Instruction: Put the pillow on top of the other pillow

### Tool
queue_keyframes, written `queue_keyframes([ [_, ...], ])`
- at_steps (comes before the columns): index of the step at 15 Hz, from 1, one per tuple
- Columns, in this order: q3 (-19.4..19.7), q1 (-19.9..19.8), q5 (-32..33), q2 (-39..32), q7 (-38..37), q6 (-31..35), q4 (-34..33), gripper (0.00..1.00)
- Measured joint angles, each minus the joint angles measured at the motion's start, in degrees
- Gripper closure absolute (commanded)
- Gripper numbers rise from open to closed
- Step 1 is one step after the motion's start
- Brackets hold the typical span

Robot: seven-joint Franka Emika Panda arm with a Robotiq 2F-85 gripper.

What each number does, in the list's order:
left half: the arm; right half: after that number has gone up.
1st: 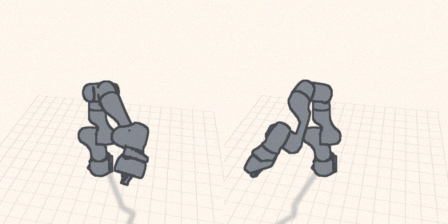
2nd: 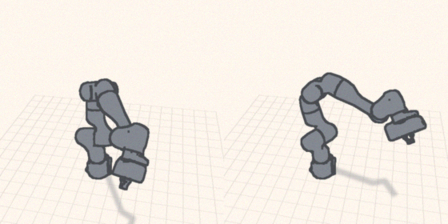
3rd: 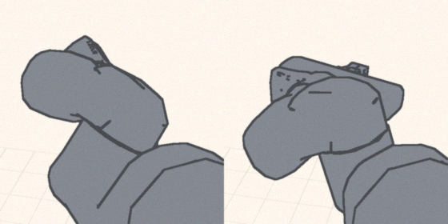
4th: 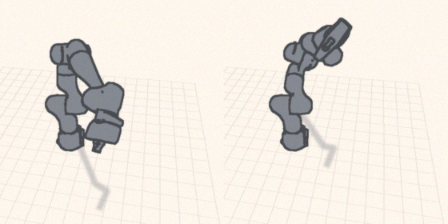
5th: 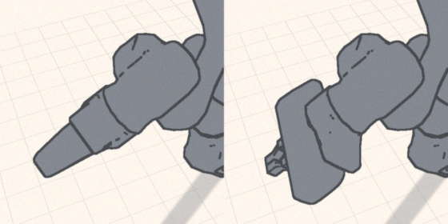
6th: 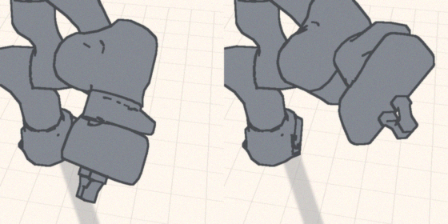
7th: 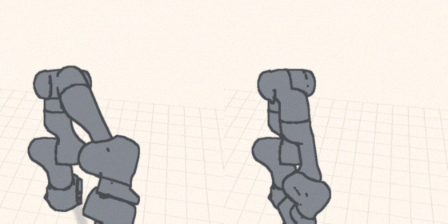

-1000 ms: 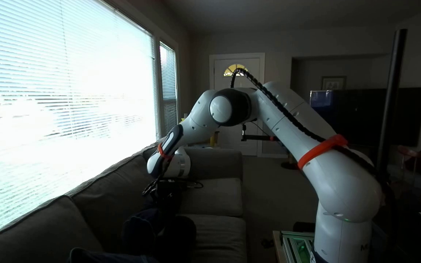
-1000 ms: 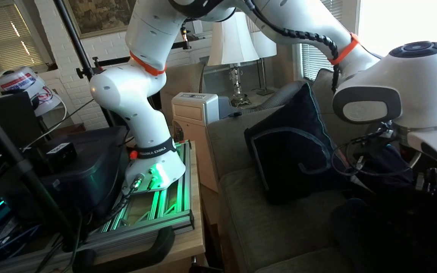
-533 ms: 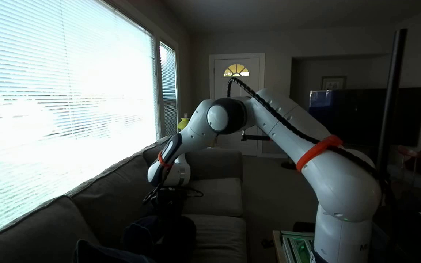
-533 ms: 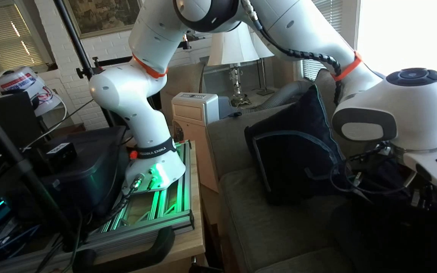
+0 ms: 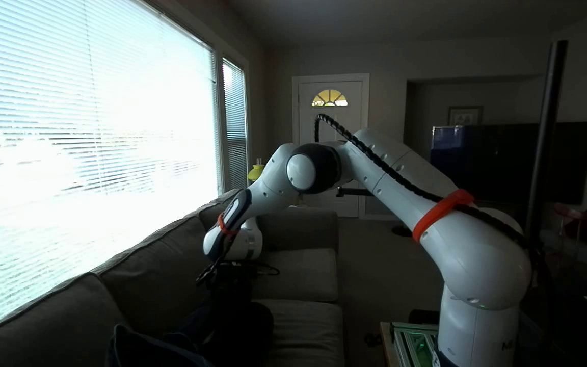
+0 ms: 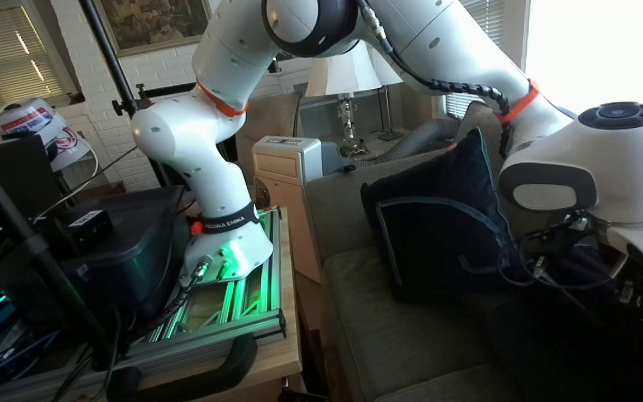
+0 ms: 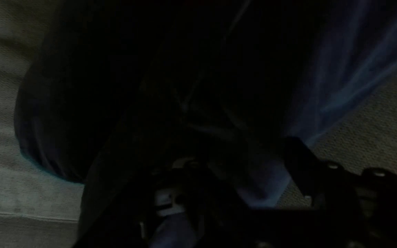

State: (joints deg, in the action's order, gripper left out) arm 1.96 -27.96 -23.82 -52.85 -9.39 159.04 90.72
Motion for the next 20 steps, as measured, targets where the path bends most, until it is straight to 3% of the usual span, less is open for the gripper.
queue_keyframes([
  [2, 0.21, -0.02, 0.0, 0.07, -0.56, 0.0, -0.62, 0.0],
  [8, 1.06, 0.29, 0.34, 2.39, -0.67, -3.29, -0.65, 0.0],
  [13, 4.03, 1.77, 4.37, 7.42, 1.77, -18.13, 0.46, 0.0],
  [17, 4.32, 1.74, 6.82, 12.46, 9.06, -30.13, 2.15, 0.0],
  [20, 4.65, 1.72, 8.53, 16.64, 16.67, -35.25, 5.19, 0.0],
])
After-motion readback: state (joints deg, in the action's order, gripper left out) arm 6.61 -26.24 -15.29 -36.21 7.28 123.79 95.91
